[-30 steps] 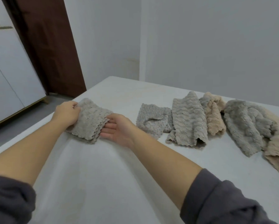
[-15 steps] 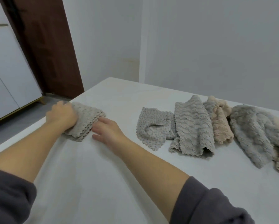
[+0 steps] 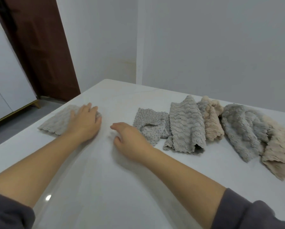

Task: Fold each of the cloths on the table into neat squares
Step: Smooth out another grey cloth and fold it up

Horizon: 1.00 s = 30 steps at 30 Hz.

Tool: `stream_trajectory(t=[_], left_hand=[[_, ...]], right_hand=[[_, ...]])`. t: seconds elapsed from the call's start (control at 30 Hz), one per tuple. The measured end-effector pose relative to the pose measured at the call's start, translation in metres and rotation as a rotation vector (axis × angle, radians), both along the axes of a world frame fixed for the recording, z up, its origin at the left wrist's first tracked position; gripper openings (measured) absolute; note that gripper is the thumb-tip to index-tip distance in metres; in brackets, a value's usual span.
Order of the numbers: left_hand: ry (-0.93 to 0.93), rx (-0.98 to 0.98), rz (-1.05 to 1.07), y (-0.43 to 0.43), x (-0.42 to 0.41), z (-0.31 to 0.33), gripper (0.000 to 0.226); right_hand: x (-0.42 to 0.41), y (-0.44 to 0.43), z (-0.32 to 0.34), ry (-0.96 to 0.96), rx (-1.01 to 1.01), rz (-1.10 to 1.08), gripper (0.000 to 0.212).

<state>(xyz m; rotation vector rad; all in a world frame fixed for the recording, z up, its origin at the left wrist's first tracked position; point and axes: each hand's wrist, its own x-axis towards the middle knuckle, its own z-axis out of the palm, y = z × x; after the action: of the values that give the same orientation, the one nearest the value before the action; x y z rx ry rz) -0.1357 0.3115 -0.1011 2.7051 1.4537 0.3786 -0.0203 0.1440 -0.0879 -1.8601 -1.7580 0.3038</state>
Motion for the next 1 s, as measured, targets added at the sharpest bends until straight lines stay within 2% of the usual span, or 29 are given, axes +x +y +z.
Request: stream_trajectory(t=[0.13, 0.23, 0.3, 0.37, 0.4, 0.47, 0.53, 0.6, 0.67, 0.77, 0.87, 1.0], left_hand=[[-0.173, 0.047, -0.226, -0.058, 0.043, 0.009, 0.041], [-0.316, 0.053, -0.429, -0.104, 0.077, 0.02, 0.031], [-0.338, 0.004, -0.562, -0.134, 0.097, 0.027, 0.028], [-0.261, -0.072, -0.683, -0.157, 0.113, 0.026, 0.032], [-0.191, -0.078, -0.718, -0.166, 0.12, 0.023, 0.036], [-0.062, -0.024, -0.733, -0.179, 0.134, 0.014, 0.042], [-0.034, 0.074, -0.701, -0.19, 0.144, 0.008, 0.035], [-0.136, 0.113, -0.66, -0.199, 0.15, 0.012, 0.025], [-0.311, 0.042, -0.617, -0.204, 0.155, 0.024, 0.023], [-0.531, -0.08, -0.571, -0.21, 0.157, 0.058, 0.019], [-0.733, -0.135, -0.575, -0.223, 0.157, 0.099, 0.011], [-0.877, -0.128, -0.581, -0.235, 0.148, 0.141, 0.008]], right_hand=[[0.051, -0.053, 0.016, -0.249, 0.18, -0.192, 0.037], [0.086, -0.094, 0.026, -0.427, 0.03, -0.402, 0.045], [0.105, -0.12, 0.027, -0.465, -0.132, -0.488, 0.057], [0.12, -0.14, 0.021, -0.42, -0.239, -0.52, 0.062], [0.126, -0.148, 0.016, -0.384, -0.252, -0.523, 0.054], [0.133, -0.158, 0.01, -0.306, -0.194, -0.555, 0.03], [0.136, -0.166, 0.01, -0.216, -0.071, -0.595, 0.02], [0.138, -0.172, 0.016, -0.144, 0.065, -0.619, 0.02], [0.141, -0.179, 0.026, -0.13, 0.149, -0.635, 0.021], [0.148, -0.191, 0.04, -0.16, 0.15, -0.705, 0.02], [0.155, -0.199, 0.05, -0.156, 0.124, -0.791, 0.01], [0.159, -0.21, 0.071, 0.043, 0.222, -0.859, 0.004]])
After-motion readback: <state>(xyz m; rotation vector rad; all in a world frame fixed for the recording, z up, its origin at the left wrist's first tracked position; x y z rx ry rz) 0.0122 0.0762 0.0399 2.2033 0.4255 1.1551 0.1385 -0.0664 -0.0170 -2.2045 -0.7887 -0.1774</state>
